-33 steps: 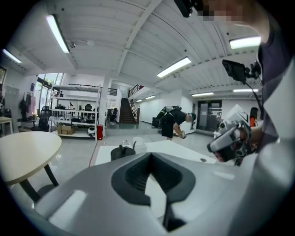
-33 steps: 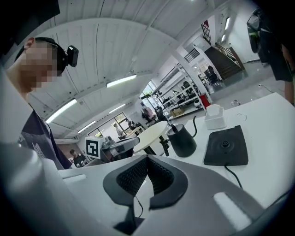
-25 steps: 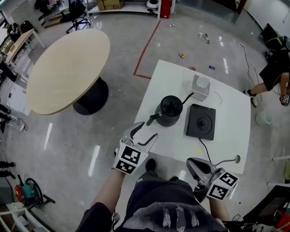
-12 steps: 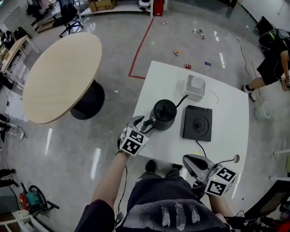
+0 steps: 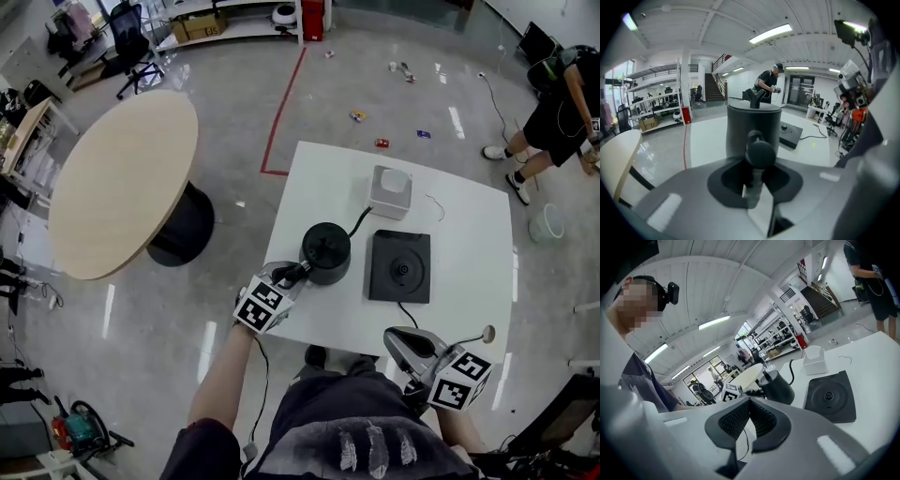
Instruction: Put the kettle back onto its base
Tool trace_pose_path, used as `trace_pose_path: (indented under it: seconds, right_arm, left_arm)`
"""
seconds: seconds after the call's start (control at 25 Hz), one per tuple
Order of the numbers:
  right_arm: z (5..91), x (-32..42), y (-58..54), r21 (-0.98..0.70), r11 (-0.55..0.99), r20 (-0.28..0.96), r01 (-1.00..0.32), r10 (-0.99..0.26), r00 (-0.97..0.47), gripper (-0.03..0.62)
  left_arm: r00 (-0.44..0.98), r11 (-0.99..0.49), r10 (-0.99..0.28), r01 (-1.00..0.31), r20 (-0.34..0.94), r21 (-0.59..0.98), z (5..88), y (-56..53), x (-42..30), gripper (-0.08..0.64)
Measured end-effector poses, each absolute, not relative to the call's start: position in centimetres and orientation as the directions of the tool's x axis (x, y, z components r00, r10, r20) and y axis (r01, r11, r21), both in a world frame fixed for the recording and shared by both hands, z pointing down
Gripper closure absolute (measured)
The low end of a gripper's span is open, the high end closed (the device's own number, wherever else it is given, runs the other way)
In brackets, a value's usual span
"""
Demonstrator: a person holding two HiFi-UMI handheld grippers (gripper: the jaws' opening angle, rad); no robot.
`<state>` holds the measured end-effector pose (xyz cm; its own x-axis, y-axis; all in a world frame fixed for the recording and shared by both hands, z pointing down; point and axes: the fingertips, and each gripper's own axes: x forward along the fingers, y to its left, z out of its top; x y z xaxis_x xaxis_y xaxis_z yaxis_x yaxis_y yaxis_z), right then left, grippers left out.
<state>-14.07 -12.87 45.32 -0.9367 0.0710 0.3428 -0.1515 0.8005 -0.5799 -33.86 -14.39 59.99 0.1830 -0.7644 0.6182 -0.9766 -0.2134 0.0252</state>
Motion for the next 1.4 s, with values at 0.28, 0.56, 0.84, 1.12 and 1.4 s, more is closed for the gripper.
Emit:
trace_pose_path:
  seconds: [0.28,0.56,0.84,1.12,1.4]
  right_arm:
    - [45.4,-15.1,-13.4,-0.577,0.809,0.324,-0.111,0.102,-0.941,0.591]
    - [45.8,-14.7,-13.0,-0.591,0.799,0.325,-0.113,0.108,-0.94,0.591]
    - [45.6,-14.5,-12.9,-0.594,0.798,0.3,-0.103,0.1,-0.949,0.591]
    - [45.8,-15.0,-12.9,-0.599,0.796,0.286,-0.087,0.112,-0.952,0.591]
    - [45.5,-14.8,-12.7,-0.591,0.803,0.267,-0.074,0.109,-0.957,0.591]
  left_arm:
    - [0.192,-0.21,-0.728,-0.976,0.658,0.053,60.7,-14.6,-33.5,0.483]
    - [0.164,-0.146,-0.741,-0.986,0.651,0.083,60.5,-14.6,-32.7,0.492]
    - [0.166,-0.083,-0.806,-0.982,0.568,0.169,56.9,-13.7,-33.9,0.495]
    - [0.159,-0.086,-0.823,-0.984,0.545,0.157,55.1,-12.3,-34.4,0.495]
    - [0.138,-0.055,-0.873,-0.981,0.468,0.187,52.4,-11.1,-34.3,0.497]
